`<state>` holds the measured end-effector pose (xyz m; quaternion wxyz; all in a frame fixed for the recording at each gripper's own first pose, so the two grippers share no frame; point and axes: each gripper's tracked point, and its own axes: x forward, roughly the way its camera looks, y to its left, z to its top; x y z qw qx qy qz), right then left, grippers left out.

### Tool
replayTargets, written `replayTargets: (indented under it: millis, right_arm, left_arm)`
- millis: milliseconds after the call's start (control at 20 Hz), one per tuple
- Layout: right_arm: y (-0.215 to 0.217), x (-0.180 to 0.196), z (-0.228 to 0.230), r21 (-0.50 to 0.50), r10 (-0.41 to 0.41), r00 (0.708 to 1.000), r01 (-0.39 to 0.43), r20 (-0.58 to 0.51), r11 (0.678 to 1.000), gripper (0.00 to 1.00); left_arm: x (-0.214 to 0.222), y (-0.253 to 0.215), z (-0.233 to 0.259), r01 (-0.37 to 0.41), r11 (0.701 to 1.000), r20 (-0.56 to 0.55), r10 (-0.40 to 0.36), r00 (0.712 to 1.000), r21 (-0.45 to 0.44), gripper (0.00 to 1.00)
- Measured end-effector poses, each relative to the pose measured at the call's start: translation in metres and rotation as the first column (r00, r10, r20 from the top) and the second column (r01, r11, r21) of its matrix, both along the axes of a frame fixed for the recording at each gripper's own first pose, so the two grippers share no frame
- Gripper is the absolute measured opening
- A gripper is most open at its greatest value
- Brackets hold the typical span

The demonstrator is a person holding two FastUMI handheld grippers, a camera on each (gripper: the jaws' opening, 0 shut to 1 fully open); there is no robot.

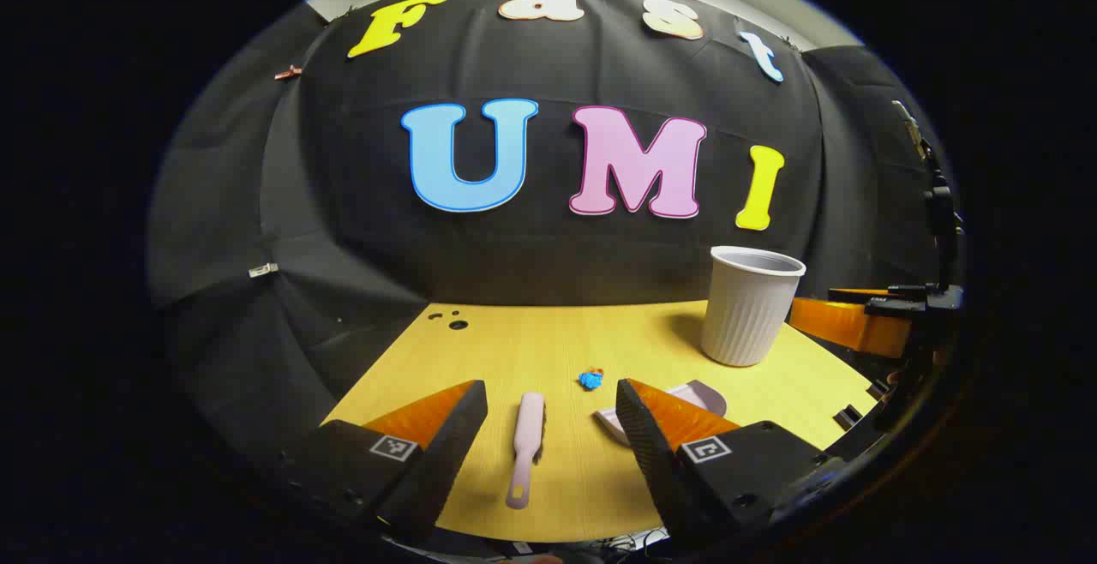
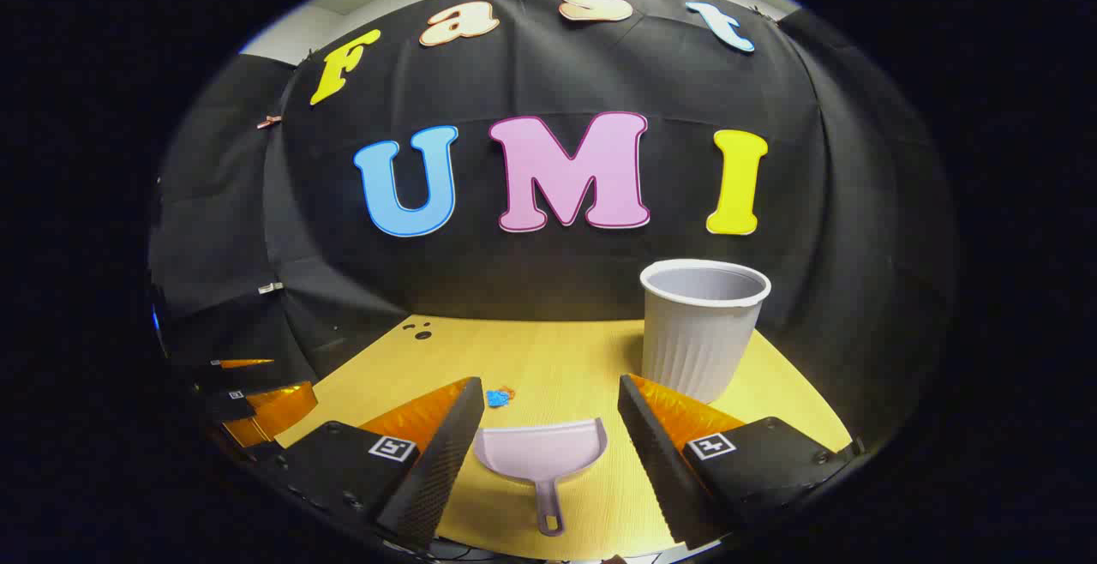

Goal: Pick up the small broom and dustpan from the desktop, sweep the trash into the dustpan with the broom, and then empty the trash into the garbage bin.

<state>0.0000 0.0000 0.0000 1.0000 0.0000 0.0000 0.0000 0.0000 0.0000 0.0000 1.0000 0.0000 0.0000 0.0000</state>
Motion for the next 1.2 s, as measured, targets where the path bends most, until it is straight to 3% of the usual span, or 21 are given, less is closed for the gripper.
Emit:
replayTargets:
  millis: [400,850,1200]
  right_arm:
    - [0.003,0.004,-0.012,-0.01,0.021,0.999,-0.021,-0.042,1.0,0.98]
    - [0.007,0.016,-0.022,-0.032,0.056,0.996,-0.058,-0.074,0.998,0.98]
    - [0.003,0.048,-0.015,-0.025,0.055,0.997,-0.056,-0.052,0.998,0.98]
  left_arm:
    - [0.001,0.015,-0.022,-0.042,0.999,-0.057,0.041,0.998,-0.017,0.96]
    - [0.018,0.02,-0.041,-0.008,0.999,-0.136,0.002,0.991,-0.044,0.96]
    - [0.057,0.027,-0.075,0.007,1.0,-0.268,-0.005,0.963,0.008,0.96]
